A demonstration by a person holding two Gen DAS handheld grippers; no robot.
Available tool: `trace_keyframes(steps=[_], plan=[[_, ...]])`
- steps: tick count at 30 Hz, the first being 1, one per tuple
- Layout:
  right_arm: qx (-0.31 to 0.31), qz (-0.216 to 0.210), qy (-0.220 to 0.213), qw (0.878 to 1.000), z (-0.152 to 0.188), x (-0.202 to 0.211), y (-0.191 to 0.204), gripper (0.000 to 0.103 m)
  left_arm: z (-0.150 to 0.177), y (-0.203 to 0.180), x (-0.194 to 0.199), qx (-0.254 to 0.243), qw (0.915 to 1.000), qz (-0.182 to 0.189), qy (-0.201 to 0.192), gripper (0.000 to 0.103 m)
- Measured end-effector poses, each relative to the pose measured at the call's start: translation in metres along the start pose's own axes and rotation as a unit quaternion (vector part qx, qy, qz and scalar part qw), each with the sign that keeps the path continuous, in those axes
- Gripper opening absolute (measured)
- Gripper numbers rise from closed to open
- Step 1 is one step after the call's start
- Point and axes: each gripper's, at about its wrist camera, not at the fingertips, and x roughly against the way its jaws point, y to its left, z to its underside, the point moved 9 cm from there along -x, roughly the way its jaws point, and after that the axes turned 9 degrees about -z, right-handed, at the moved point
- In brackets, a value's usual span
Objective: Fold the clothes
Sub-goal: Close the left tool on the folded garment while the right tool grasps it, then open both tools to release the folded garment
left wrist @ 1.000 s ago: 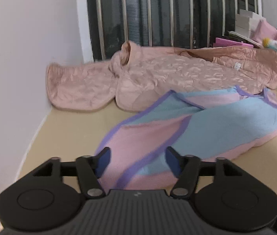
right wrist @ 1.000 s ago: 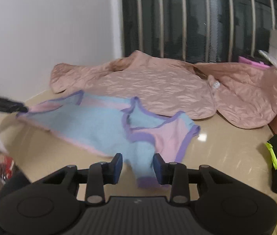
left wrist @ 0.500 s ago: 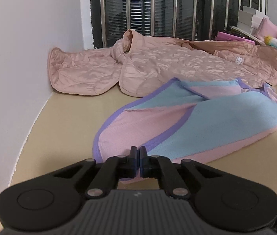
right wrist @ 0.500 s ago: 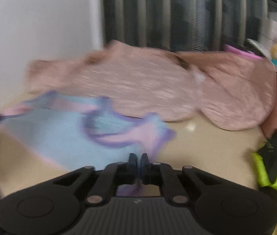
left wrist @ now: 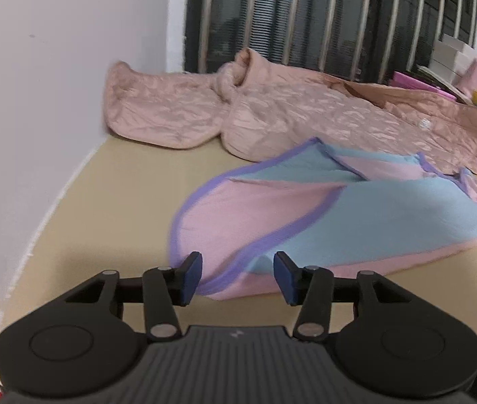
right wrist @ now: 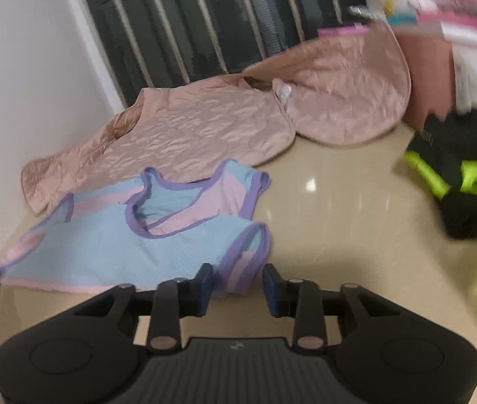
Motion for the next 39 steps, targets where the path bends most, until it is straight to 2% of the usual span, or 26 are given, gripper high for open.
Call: trace_keyframes(steps=[1, 2, 4, 11, 13, 15, 18, 19, 20, 21, 24, 25, 27, 28, 29, 30, 31, 35, 39], plan=[[-0.006, -0.006, -0.002, 1.000, 0.001, -0.003, 0.001, 0.008, 0.002, -0.002, 0.000, -0.002, 1.0000, 0.000, 0.002, 0.012], [-0.008, -0.008, -0.004, 1.000, 0.001, -0.005, 0.002, 0.008, 0.003, -0.001, -0.001, 0.001, 1.0000, -0.007, 0.004, 0.006], [-0.008, -0.006, -0.009, 1.000, -0.002, -0.005, 0.004, 0.005, 0.004, 0.005, 0.001, 0.026, 0.9996, -0.008, 0.004, 0.003], [0.002, -0.008, -0.007, 1.000, -0.005, 0.015, 0.007, 0.004, 0.004, 0.019, 0.032, 0.089, 0.9945, 0.048, -0.024, 0.003], [0.003, -0.011, -0.004, 1.000, -0.004, 0.022, 0.008, 0.004, 0.011, 0.021, 0.041, 0.093, 0.9923, 0.072, -0.040, 0.003], [0.005, -0.008, 0.010, 1.000, 0.003, 0.025, 0.007, 0.004, 0.025, 0.022, 0.044, 0.092, 0.9918, 0.083, -0.031, 0.003], [0.005, 0.006, 0.033, 0.999, 0.013, 0.028, 0.000, 0.005, 0.038, 0.026, 0.049, 0.094, 0.9922, 0.078, -0.023, 0.007], [0.005, 0.008, 0.037, 0.999, 0.015, 0.029, -0.002, 0.008, 0.041, 0.027, 0.051, 0.097, 0.9922, 0.075, -0.022, 0.017], [0.005, 0.007, 0.036, 0.999, 0.015, 0.031, -0.002, 0.012, 0.043, 0.029, 0.053, 0.099, 0.9922, 0.072, -0.022, 0.035], [0.006, 0.006, 0.033, 0.999, 0.014, 0.034, -0.002, 0.013, 0.039, 0.030, 0.055, 0.103, 0.9919, 0.069, -0.026, 0.042], [0.015, 0.001, 0.011, 1.000, 0.006, 0.043, 0.004, 0.018, 0.026, 0.026, 0.058, 0.102, 0.9920, 0.069, -0.031, 0.045], [0.019, -0.003, 0.006, 1.000, 0.004, 0.044, 0.007, 0.022, 0.025, 0.020, 0.055, 0.093, 0.9932, 0.065, -0.024, 0.046], [0.022, 0.000, 0.007, 1.000, 0.004, 0.039, 0.009, 0.023, 0.022, 0.010, 0.050, 0.077, 0.9953, 0.059, -0.010, 0.045], [0.023, 0.004, 0.011, 1.000, 0.005, 0.035, 0.009, 0.023, 0.023, 0.006, 0.045, 0.069, 0.9962, 0.053, 0.000, 0.039], [0.023, 0.008, 0.015, 1.000, 0.006, 0.031, 0.009, 0.023, 0.026, 0.002, 0.043, 0.064, 0.9967, 0.049, 0.007, 0.021], [0.024, 0.012, 0.018, 0.999, 0.007, 0.027, 0.009, 0.023, 0.029, -0.001, 0.041, 0.060, 0.9970, 0.047, 0.014, 0.008], [0.025, 0.018, 0.022, 0.999, 0.009, 0.023, 0.008, 0.021, 0.032, -0.004, 0.042, 0.060, 0.9970, 0.045, 0.019, 0.002], [0.024, 0.025, 0.023, 0.999, 0.017, 0.019, 0.005, 0.007, 0.035, -0.007, 0.048, 0.058, 0.9978, 0.031, 0.011, 0.001], [0.017, 0.032, 0.018, 0.999, 0.017, 0.024, 0.001, 0.004, 0.038, 0.004, 0.058, 0.075, 0.9968, 0.024, 0.006, 0.001]])
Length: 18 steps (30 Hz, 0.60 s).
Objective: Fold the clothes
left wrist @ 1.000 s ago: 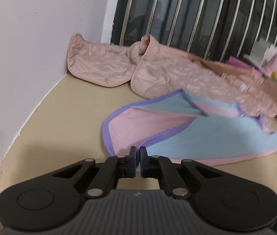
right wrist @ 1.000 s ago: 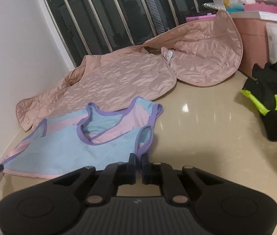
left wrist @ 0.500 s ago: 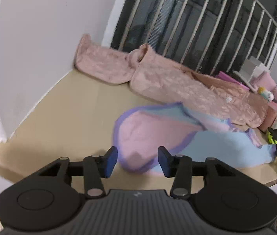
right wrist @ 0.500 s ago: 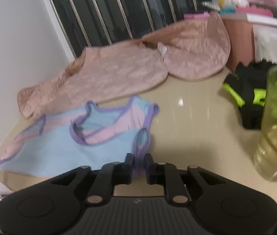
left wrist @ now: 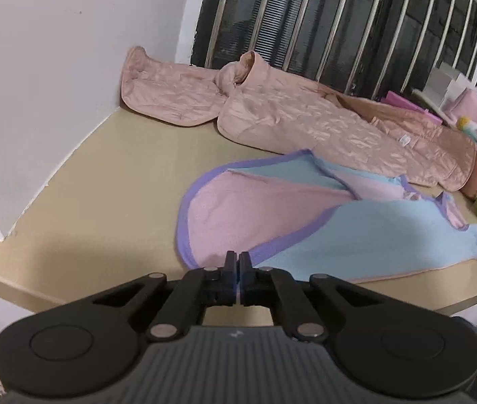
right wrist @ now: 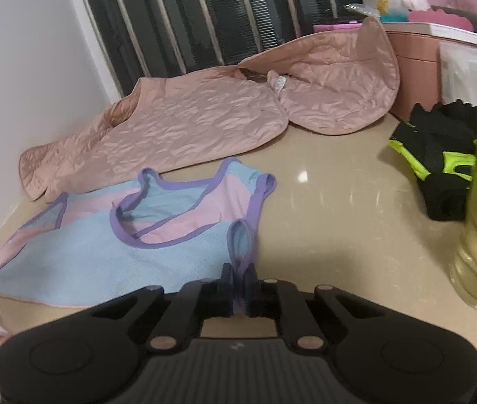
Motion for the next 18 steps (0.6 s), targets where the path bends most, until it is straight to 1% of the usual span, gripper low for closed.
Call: trace_keyframes(steps=[1, 3, 4, 6, 7, 8, 9, 10, 12, 14, 15, 16, 18], plan=[[0.002, 0.004, 0.004, 1.000, 0.001, 0.001, 0.000, 0.004, 0.001, 0.002, 0.000, 0.000, 1.0000, -0.003, 0.000, 0.001], [0.006, 0.010, 0.007, 1.000, 0.003, 0.001, -0.001, 0.004, 0.006, -0.001, 0.000, -0.019, 0.9998, 0.004, 0.007, 0.002], [0.010, 0.012, 0.008, 1.000, 0.003, 0.001, 0.000, 0.005, 0.009, -0.002, -0.001, -0.027, 0.9995, -0.001, 0.013, 0.004], [0.016, 0.014, 0.015, 1.000, 0.003, 0.002, 0.000, 0.009, 0.008, 0.000, -0.001, -0.034, 0.9992, -0.018, 0.013, 0.022], [0.020, 0.018, 0.019, 0.999, 0.002, 0.004, 0.001, 0.018, 0.003, 0.003, 0.001, -0.026, 0.9991, -0.031, 0.014, 0.036], [0.025, 0.023, 0.018, 0.999, -0.001, 0.008, 0.001, 0.029, -0.005, 0.006, 0.006, -0.011, 0.9991, -0.038, 0.013, 0.038], [0.029, 0.028, 0.006, 0.999, -0.007, 0.015, 0.001, 0.033, -0.013, 0.008, 0.011, 0.003, 0.9991, -0.042, 0.010, 0.038], [0.033, 0.031, -0.008, 0.999, -0.014, 0.023, 0.003, 0.037, -0.026, 0.007, 0.015, 0.011, 0.9994, -0.033, 0.000, 0.041], [0.041, 0.028, -0.037, 0.998, -0.034, 0.035, 0.006, 0.037, -0.055, -0.001, 0.013, 0.017, 0.9994, -0.022, -0.019, 0.046], [0.058, 0.009, -0.055, 0.997, -0.057, 0.032, 0.016, 0.037, -0.088, -0.019, -0.006, 0.000, 0.9994, -0.010, -0.033, 0.055], [0.067, -0.006, -0.056, 0.996, -0.069, 0.023, 0.023, 0.037, -0.101, -0.032, -0.022, -0.012, 0.9993, -0.003, -0.037, 0.058], [0.075, -0.026, -0.052, 0.996, -0.080, 0.010, 0.032, 0.037, -0.113, -0.045, -0.039, -0.027, 0.9989, 0.006, -0.039, 0.060], [0.085, -0.076, -0.023, 0.993, -0.095, -0.027, 0.052, 0.037, -0.127, -0.081, -0.077, -0.074, 0.9960, 0.035, -0.037, 0.066]])
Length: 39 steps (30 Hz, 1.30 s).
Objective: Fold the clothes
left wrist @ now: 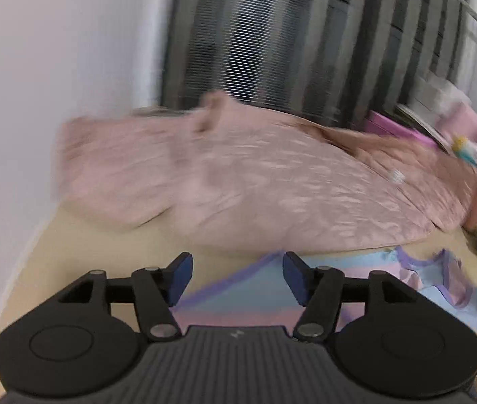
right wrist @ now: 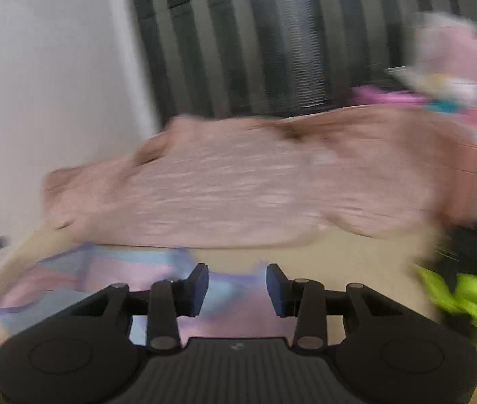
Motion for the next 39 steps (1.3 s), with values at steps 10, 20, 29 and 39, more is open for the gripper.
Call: trace_keyframes(steps=[10, 20, 29, 39], plan=[[-0.018, -0.072, 0.126, 0.989, -0.009, -0.143, 0.025, 0.033, 0.014, -0.059, -0.091, -0.062, 0.9960, 0.030, 0.058, 0.068], [-0.012, -0.070, 0.084, 0.994, -0.010, -0.140, 0.025, 0.001, 0.017, -0.047, -0.079, -0.011, 0.9974, 0.040, 0.058, 0.005], [0.047, -0.105, 0.050, 0.992, 0.029, -0.050, 0.068, 0.001, 0.079, -0.072, 0.046, -0.016, 0.9999, 0.003, 0.003, 0.009], [0.037, -0.070, 0.041, 0.996, 0.049, -0.003, 0.055, 0.033, 0.084, 0.007, 0.046, 0.122, 0.9912, -0.033, 0.040, 0.053]])
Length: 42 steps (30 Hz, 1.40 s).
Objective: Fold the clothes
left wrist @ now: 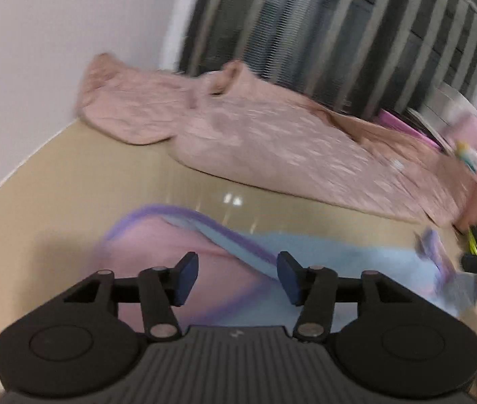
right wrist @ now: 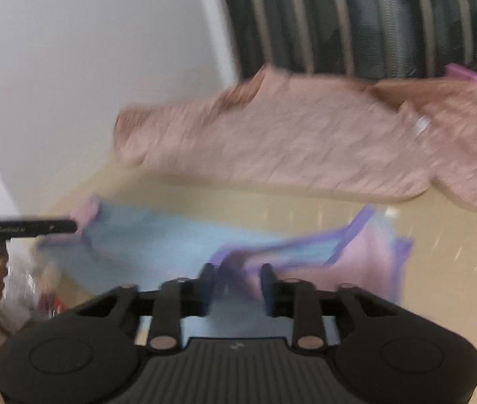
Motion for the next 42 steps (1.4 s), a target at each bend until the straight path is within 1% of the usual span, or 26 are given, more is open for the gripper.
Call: trace_keyframes(steps=[2, 4, 5, 9, 10, 12, 13, 16, 18, 19, 20, 21, 22, 24, 26, 29, 31, 32, 34, 35, 37, 39, 41, 42], plan=[[-0.031, 0.016, -0.026, 0.999, -0.013, 0.010, -0.016, 0.033, -0.010, 0.012, -0.021, 0.027, 0.9992, -0.009, 0.028, 0.053], [-0.050, 0.039, -0.036, 0.997, -0.022, 0.007, -0.033, 0.032, -0.017, 0.019, -0.042, 0.056, 0.9970, -0.003, 0.053, 0.051], [-0.055, 0.052, -0.037, 0.996, -0.025, 0.004, -0.040, 0.032, -0.022, 0.023, -0.049, 0.074, 0.9957, -0.011, 0.055, 0.051], [-0.067, 0.102, -0.024, 0.992, -0.029, -0.016, -0.066, 0.032, -0.040, 0.028, -0.068, 0.086, 0.9940, -0.024, 0.063, 0.050], [-0.068, 0.109, -0.021, 0.991, -0.028, -0.020, -0.070, 0.032, -0.041, 0.032, -0.071, 0.097, 0.9929, -0.024, 0.065, 0.045], [-0.065, 0.106, -0.016, 0.992, -0.025, -0.028, -0.071, 0.032, -0.040, 0.041, -0.072, 0.119, 0.9908, -0.023, 0.060, 0.008], [-0.065, 0.105, -0.014, 0.992, -0.023, -0.031, -0.072, 0.032, -0.039, 0.045, -0.071, 0.126, 0.9903, -0.022, 0.054, 0.000], [-0.070, 0.102, -0.011, 0.992, -0.016, -0.037, -0.073, 0.032, -0.032, 0.055, -0.063, 0.150, 0.9882, -0.004, 0.031, 0.000], [-0.075, 0.108, -0.020, 0.991, -0.017, -0.033, -0.078, 0.031, -0.030, 0.061, -0.059, 0.158, 0.9869, 0.001, 0.033, 0.006], [-0.079, 0.111, -0.025, 0.990, -0.018, -0.029, -0.081, 0.031, -0.029, 0.063, -0.057, 0.162, 0.9860, 0.000, 0.039, 0.018], [-0.083, 0.115, -0.030, 0.989, -0.020, -0.025, -0.086, 0.031, -0.031, 0.063, -0.056, 0.161, 0.9861, 0.001, 0.042, 0.033], [-0.089, 0.121, -0.037, 0.988, -0.023, -0.021, -0.092, 0.031, -0.033, 0.061, -0.054, 0.156, 0.9870, 0.001, 0.040, 0.039], [-0.094, 0.127, -0.043, 0.987, -0.026, -0.017, -0.098, 0.031, -0.036, 0.057, -0.051, 0.148, 0.9883, -0.004, 0.036, 0.042], [-0.108, 0.136, -0.049, 0.984, -0.032, -0.011, -0.111, 0.032, -0.040, 0.043, -0.047, 0.117, 0.9927, -0.004, 0.031, 0.044], [-0.112, 0.141, -0.039, 0.983, -0.035, -0.012, -0.118, 0.035, -0.041, 0.025, -0.047, 0.081, 0.9963, -0.004, 0.029, 0.047], [-0.096, 0.138, -0.024, 0.985, -0.038, -0.019, -0.116, 0.038, -0.033, 0.009, -0.055, 0.040, 0.9981, -0.029, 0.036, 0.047], [-0.103, 0.140, -0.006, 0.985, -0.037, -0.030, -0.121, 0.038, -0.028, 0.004, -0.058, 0.028, 0.9983, -0.038, 0.036, 0.047], [-0.104, 0.145, 0.005, 0.984, -0.035, -0.036, -0.123, 0.031, -0.025, 0.003, -0.059, 0.024, 0.9983, -0.040, 0.034, 0.047], [-0.088, 0.161, 0.022, 0.983, -0.030, -0.043, -0.123, 0.004, -0.021, 0.000, -0.060, 0.014, 0.9984, -0.045, 0.031, 0.047], [-0.079, 0.167, 0.013, 0.983, -0.030, -0.039, -0.120, 0.002, -0.020, -0.001, -0.060, 0.006, 0.9983, -0.049, 0.029, 0.047], [-0.060, 0.179, -0.009, 0.982, -0.030, -0.028, -0.113, 0.002, -0.019, -0.002, -0.058, 0.001, 0.9982, -0.053, 0.028, 0.047], [-0.034, 0.199, -0.056, 0.978, -0.029, 0.001, -0.095, 0.002, -0.018, -0.002, -0.056, -0.002, 0.9982, -0.054, 0.027, 0.047], [-0.014, 0.204, -0.092, 0.975, -0.014, 0.027, -0.074, 0.002, -0.016, -0.002, -0.055, -0.004, 0.9983, -0.053, 0.026, 0.047], [-0.014, 0.211, -0.097, 0.973, -0.003, 0.036, -0.068, 0.002, -0.016, -0.001, -0.055, -0.004, 0.9983, -0.052, 0.025, 0.047]])
